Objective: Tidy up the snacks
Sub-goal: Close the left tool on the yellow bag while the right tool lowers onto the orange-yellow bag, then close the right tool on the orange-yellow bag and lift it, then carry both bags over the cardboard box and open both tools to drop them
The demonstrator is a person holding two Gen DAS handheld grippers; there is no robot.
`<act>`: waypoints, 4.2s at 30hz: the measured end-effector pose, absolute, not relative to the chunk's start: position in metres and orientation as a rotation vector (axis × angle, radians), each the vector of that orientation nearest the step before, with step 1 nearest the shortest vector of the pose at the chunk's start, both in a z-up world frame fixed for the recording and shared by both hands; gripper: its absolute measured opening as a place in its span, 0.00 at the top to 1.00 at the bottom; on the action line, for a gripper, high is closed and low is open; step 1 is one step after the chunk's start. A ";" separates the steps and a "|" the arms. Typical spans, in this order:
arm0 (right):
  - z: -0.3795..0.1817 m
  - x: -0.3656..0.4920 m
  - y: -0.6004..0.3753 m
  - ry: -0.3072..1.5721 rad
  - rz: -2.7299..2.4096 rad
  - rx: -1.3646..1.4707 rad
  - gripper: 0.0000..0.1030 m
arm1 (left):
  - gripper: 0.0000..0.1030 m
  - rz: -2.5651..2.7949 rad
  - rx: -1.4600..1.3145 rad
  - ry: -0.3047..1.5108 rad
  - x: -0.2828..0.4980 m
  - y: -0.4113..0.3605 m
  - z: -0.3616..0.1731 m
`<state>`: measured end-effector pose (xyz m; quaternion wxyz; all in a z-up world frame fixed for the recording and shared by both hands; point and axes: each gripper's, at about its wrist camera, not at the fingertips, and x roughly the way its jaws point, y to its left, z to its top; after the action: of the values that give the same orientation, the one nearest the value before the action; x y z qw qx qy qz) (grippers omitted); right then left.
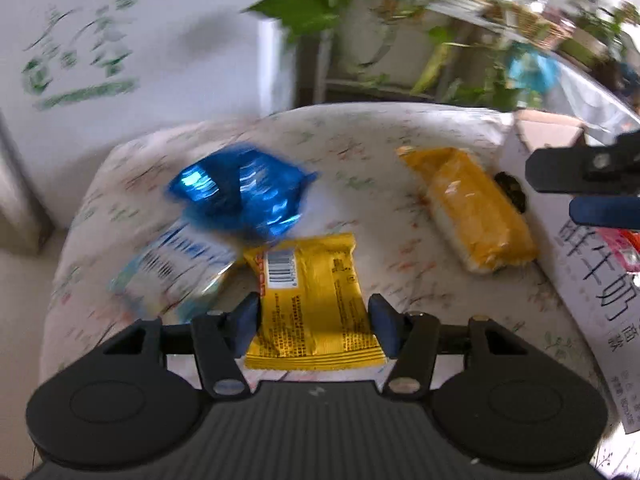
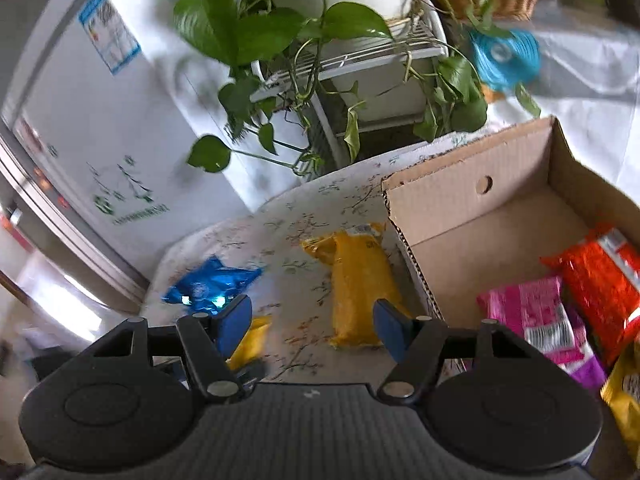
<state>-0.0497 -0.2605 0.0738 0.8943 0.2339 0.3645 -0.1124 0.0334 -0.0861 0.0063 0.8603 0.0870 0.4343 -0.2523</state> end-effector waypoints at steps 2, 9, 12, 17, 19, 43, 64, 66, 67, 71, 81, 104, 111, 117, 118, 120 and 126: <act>0.068 -0.041 -0.256 0.758 -0.273 0.441 0.28 | 0.45 -0.500 0.131 0.919 0.033 -0.074 0.008; 0.049 -0.020 -0.238 0.791 -0.366 0.252 0.28 | 0.45 -0.441 0.059 0.908 0.023 -0.052 0.007; 0.040 -0.013 -0.233 0.805 -0.397 0.202 0.28 | 0.45 -0.448 0.063 0.902 0.021 -0.049 0.008; 0.026 -0.003 -0.231 0.844 -0.430 0.160 0.25 | 0.45 -0.449 0.045 0.900 0.020 -0.040 0.008; 0.023 0.000 -0.227 0.851 -0.432 0.126 0.21 | 0.45 -0.452 0.042 0.899 0.019 -0.038 0.008; 0.021 0.024 -0.223 0.883 -0.531 0.211 0.19 | 0.44 -0.439 0.075 0.876 0.014 -0.041 0.007; 0.011 0.022 -0.243 0.888 -0.499 0.258 0.40 | 0.47 -0.412 0.131 0.834 0.025 -0.050 0.002; 0.013 0.016 -0.242 0.893 -0.472 0.267 0.40 | 0.50 -0.416 0.125 0.833 0.025 -0.050 0.003; 0.014 0.012 -0.242 0.897 -0.462 0.266 0.41 | 0.51 -0.416 0.122 0.832 0.024 -0.049 0.003; 0.017 -0.005 -0.237 0.912 -0.429 0.263 0.42 | 0.51 -0.402 0.098 0.835 0.019 -0.044 0.004; 0.031 -0.061 -0.204 0.935 -0.295 0.224 0.42 | 0.51 -0.388 0.042 0.854 -0.015 -0.033 0.008; 0.058 -0.125 -0.176 0.876 -0.200 0.228 0.42 | 0.51 -0.327 0.007 0.846 -0.065 -0.014 0.034; 0.064 -0.134 -0.172 0.860 -0.188 0.211 0.42 | 0.51 -0.311 0.014 0.831 -0.079 -0.011 0.043; 0.079 -0.135 -0.172 0.816 -0.175 0.173 0.42 | 0.51 -0.308 0.011 0.803 -0.085 -0.013 0.057; 0.083 -0.136 -0.173 0.804 -0.174 0.167 0.42 | 0.51 -0.312 0.011 0.791 -0.086 -0.014 0.062; 0.091 -0.137 -0.176 0.784 -0.175 0.163 0.42 | 0.51 -0.321 0.005 0.773 -0.087 -0.017 0.070; 0.114 -0.136 -0.194 0.747 -0.184 0.162 0.42 | 0.51 -0.351 0.002 0.735 -0.089 -0.030 0.092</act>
<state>-0.1362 -0.1938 0.1136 0.9237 0.0791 0.3639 -0.0898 -0.0886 -0.0301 0.0916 0.9181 0.0009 0.3576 -0.1708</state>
